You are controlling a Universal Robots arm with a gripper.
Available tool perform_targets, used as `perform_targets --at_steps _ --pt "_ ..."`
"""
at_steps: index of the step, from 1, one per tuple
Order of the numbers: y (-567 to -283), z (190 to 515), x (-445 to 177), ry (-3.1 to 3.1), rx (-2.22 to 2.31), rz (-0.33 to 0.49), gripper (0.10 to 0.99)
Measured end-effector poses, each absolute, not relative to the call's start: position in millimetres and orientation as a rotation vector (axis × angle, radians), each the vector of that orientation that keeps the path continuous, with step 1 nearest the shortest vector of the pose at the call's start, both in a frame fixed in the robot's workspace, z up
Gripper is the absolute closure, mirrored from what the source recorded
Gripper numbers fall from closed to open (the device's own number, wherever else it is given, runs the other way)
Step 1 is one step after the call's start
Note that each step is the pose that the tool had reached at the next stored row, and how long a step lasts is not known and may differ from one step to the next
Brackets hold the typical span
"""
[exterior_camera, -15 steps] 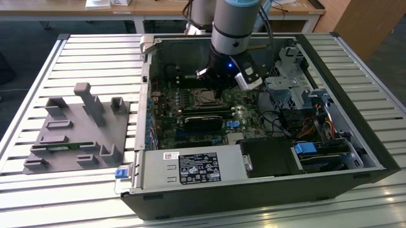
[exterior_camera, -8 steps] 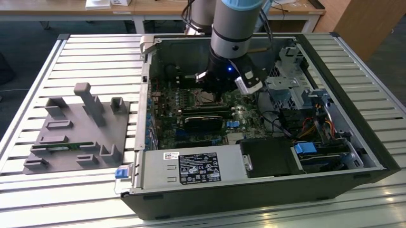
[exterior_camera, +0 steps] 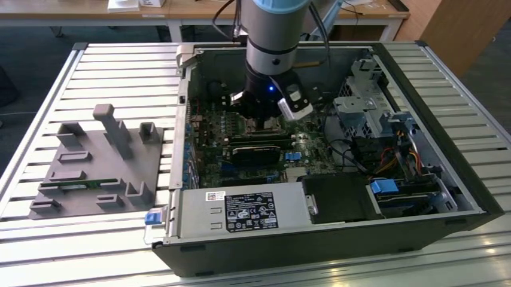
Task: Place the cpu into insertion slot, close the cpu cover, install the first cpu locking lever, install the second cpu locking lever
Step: 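Install the second cpu locking lever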
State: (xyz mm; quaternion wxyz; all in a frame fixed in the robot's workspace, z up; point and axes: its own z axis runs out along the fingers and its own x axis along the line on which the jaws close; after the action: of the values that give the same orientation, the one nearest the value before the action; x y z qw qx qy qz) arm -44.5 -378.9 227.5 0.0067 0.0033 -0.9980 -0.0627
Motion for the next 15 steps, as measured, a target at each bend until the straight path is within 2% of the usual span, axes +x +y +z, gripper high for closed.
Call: perform_targets --at_steps 15 --pt "-392 225 -56 -3.117 0.011 -0.264 0.98"
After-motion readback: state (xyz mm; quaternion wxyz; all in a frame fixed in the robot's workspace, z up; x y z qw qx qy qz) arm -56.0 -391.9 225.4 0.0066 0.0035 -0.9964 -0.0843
